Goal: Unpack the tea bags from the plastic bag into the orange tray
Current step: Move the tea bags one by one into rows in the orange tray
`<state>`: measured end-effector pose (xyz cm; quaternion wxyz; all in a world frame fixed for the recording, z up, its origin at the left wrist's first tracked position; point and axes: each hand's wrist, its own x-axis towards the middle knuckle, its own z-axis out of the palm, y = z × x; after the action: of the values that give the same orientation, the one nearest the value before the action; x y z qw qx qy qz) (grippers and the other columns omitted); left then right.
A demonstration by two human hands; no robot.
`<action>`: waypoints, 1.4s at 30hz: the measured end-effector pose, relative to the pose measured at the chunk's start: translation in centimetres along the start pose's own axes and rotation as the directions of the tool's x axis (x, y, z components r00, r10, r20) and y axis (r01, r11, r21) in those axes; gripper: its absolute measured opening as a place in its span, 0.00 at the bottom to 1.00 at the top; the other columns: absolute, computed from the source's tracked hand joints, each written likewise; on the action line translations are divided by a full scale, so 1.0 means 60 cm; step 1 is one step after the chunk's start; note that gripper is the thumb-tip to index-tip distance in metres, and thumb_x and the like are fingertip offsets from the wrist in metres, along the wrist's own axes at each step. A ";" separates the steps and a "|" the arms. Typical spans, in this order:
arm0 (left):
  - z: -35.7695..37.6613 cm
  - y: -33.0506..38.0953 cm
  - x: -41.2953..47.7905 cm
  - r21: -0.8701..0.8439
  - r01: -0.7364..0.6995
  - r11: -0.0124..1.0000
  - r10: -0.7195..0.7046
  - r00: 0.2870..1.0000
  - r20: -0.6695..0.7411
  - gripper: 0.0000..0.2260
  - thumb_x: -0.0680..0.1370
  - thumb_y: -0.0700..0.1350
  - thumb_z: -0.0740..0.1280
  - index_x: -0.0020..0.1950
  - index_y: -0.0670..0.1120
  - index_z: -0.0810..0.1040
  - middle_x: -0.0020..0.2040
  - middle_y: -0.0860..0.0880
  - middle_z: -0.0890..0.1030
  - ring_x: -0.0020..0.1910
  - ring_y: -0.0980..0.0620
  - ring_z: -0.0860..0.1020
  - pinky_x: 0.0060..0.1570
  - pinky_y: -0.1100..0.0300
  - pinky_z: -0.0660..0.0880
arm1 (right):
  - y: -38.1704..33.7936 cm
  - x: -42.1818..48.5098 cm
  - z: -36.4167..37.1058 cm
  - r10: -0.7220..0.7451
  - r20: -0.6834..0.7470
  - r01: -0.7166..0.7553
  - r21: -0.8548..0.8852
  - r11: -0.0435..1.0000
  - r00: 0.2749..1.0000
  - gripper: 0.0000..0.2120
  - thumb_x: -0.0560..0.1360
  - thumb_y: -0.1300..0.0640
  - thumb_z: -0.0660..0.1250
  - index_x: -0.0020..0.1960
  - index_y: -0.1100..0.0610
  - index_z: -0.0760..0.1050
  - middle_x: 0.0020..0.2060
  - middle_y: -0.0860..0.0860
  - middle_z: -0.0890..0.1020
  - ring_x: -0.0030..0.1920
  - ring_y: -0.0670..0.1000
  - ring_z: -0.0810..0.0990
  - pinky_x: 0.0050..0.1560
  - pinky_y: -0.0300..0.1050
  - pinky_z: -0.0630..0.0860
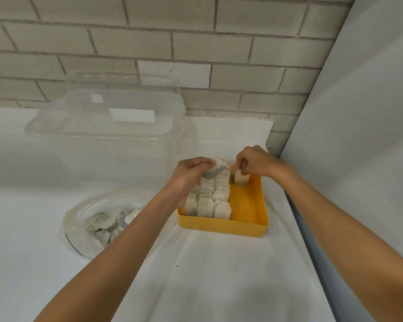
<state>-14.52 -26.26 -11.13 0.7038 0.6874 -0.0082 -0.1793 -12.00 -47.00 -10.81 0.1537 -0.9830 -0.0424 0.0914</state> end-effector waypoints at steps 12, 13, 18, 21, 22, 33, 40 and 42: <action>-0.017 0.011 -0.004 0.072 -0.058 0.996 0.057 0.998 0.024 0.04 0.76 0.36 0.66 0.47 0.44 0.80 0.33 0.52 0.77 0.31 0.58 0.73 0.29 0.68 0.68 | 0.006 0.019 0.037 -0.005 -0.202 0.012 0.030 0.999 0.979 0.05 0.73 0.69 0.67 0.46 0.61 0.78 0.45 0.55 0.79 0.45 0.54 0.79 0.46 0.44 0.78; -0.018 0.012 -0.003 0.089 -0.053 0.995 0.051 0.998 0.025 0.05 0.76 0.36 0.66 0.46 0.44 0.79 0.35 0.50 0.77 0.32 0.56 0.73 0.30 0.67 0.69 | 0.006 0.019 0.038 -0.004 -0.210 0.011 0.030 0.999 0.978 0.05 0.74 0.68 0.67 0.46 0.61 0.78 0.46 0.55 0.79 0.45 0.54 0.78 0.46 0.44 0.77; -0.015 0.019 -0.003 0.191 -0.118 0.974 0.106 0.992 0.072 0.13 0.76 0.34 0.63 0.57 0.46 0.75 0.37 0.47 0.76 0.31 0.54 0.75 0.34 0.61 0.73 | 0.003 0.018 0.045 -0.027 -0.236 0.021 -0.030 0.999 0.971 0.05 0.75 0.68 0.66 0.47 0.60 0.78 0.47 0.55 0.79 0.44 0.52 0.78 0.39 0.36 0.71; -0.013 0.023 0.001 0.294 -0.184 0.938 0.157 0.981 0.114 0.15 0.76 0.35 0.61 0.59 0.50 0.76 0.39 0.47 0.75 0.34 0.52 0.77 0.40 0.58 0.77 | 0.001 0.018 0.047 -0.038 -0.252 0.024 -0.061 0.998 0.967 0.06 0.76 0.67 0.65 0.49 0.60 0.79 0.46 0.54 0.79 0.42 0.51 0.77 0.37 0.34 0.67; -0.012 0.024 0.003 0.309 -0.189 0.932 0.159 0.980 0.121 0.14 0.76 0.35 0.61 0.57 0.50 0.77 0.39 0.47 0.75 0.34 0.52 0.79 0.40 0.59 0.77 | 0.001 0.018 0.047 -0.036 -0.259 0.021 -0.063 0.998 0.965 0.05 0.76 0.67 0.65 0.48 0.60 0.79 0.45 0.54 0.79 0.41 0.51 0.77 0.35 0.33 0.66; 0.028 0.040 0.050 0.496 -0.315 0.809 0.217 0.945 0.246 0.12 0.75 0.41 0.70 0.58 0.46 0.77 0.46 0.47 0.83 0.37 0.51 0.84 0.46 0.62 0.79 | 0.018 0.015 0.030 -0.002 -0.254 0.012 0.037 0.999 0.967 0.07 0.73 0.65 0.70 0.51 0.59 0.77 0.45 0.52 0.75 0.44 0.51 0.75 0.37 0.34 0.67; 0.084 0.033 0.108 0.653 -0.394 0.647 0.190 0.913 0.361 0.07 0.74 0.39 0.70 0.52 0.43 0.82 0.47 0.49 0.81 0.42 0.55 0.78 0.39 0.72 0.72 | 0.046 -0.001 0.001 0.059 -0.367 0.003 0.168 0.986 0.929 0.06 0.73 0.65 0.69 0.50 0.59 0.79 0.43 0.54 0.80 0.42 0.50 0.78 0.37 0.32 0.70; 0.095 0.022 0.123 0.687 -0.399 0.607 0.153 0.908 0.391 0.08 0.74 0.39 0.71 0.52 0.42 0.83 0.48 0.49 0.81 0.44 0.54 0.77 0.41 0.72 0.71 | 0.054 -0.005 0.001 0.080 -0.371 -0.014 0.177 0.984 0.925 0.06 0.74 0.65 0.69 0.50 0.59 0.80 0.43 0.55 0.81 0.43 0.50 0.78 0.38 0.31 0.70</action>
<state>-8.74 -33.73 -11.28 0.3640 0.8718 -0.2930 -0.1470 -12.12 -50.10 -11.80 0.2404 -0.9661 0.0197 -0.0922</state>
